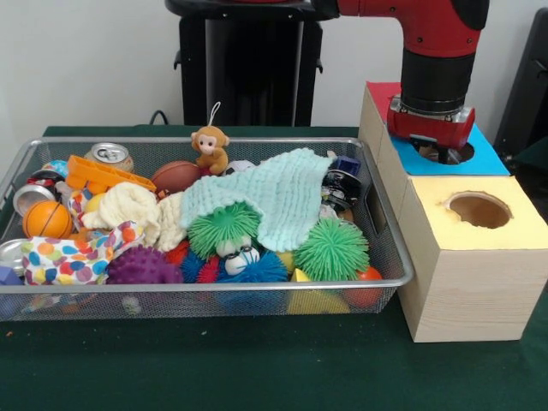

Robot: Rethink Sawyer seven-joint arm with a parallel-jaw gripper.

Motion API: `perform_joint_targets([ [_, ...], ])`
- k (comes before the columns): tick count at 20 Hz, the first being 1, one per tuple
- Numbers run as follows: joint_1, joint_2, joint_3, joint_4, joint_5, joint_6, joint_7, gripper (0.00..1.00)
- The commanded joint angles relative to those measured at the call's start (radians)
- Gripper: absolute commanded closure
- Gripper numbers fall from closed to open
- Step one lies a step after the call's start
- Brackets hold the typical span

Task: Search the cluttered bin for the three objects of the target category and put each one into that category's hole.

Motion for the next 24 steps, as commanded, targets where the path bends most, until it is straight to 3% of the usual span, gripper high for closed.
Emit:
perform_joint_targets([
  [1,0.005,0.051,-0.065,-0.002,-0.021,-0.018,0.141,1.0],
  [6,-0.035,0.045,-0.019,0.012,-0.021,-0.033,0.13,1.0],
  [9,-0.018,0.043,-0.023,0.022,-0.006,-0.032,0.153,1.0],
  [16,0.021,-0.037,-0.062,-0.007,0.007,0.128,0.152,1.0],
  [24,0.017,-0.08,-0.044,0.013,0.018,0.151,0.157,1.0],
])
